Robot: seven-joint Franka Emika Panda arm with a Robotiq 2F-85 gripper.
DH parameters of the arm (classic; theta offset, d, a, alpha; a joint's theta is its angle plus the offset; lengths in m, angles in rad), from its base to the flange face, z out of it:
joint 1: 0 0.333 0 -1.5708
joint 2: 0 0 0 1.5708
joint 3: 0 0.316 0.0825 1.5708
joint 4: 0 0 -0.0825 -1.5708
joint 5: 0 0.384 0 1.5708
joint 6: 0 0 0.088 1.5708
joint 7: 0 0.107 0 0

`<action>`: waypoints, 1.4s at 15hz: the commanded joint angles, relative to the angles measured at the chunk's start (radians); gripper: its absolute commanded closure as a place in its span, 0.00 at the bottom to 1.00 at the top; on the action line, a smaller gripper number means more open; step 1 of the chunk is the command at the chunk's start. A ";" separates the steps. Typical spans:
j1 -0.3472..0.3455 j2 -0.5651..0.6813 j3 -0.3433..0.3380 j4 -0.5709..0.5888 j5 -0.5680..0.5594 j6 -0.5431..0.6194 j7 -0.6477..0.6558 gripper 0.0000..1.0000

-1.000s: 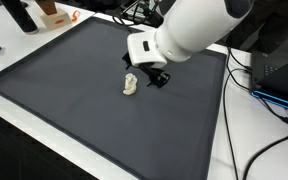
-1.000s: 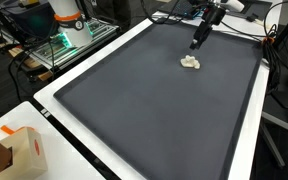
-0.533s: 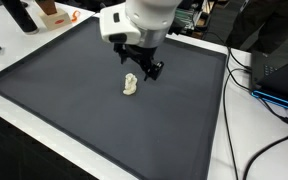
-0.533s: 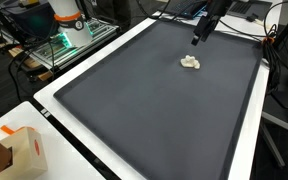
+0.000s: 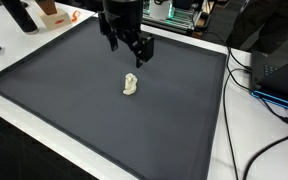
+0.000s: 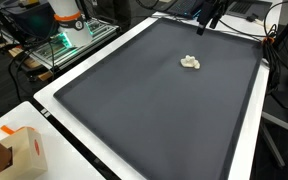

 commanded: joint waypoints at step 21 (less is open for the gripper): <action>-0.024 0.074 -0.022 -0.091 0.130 0.198 0.493 0.00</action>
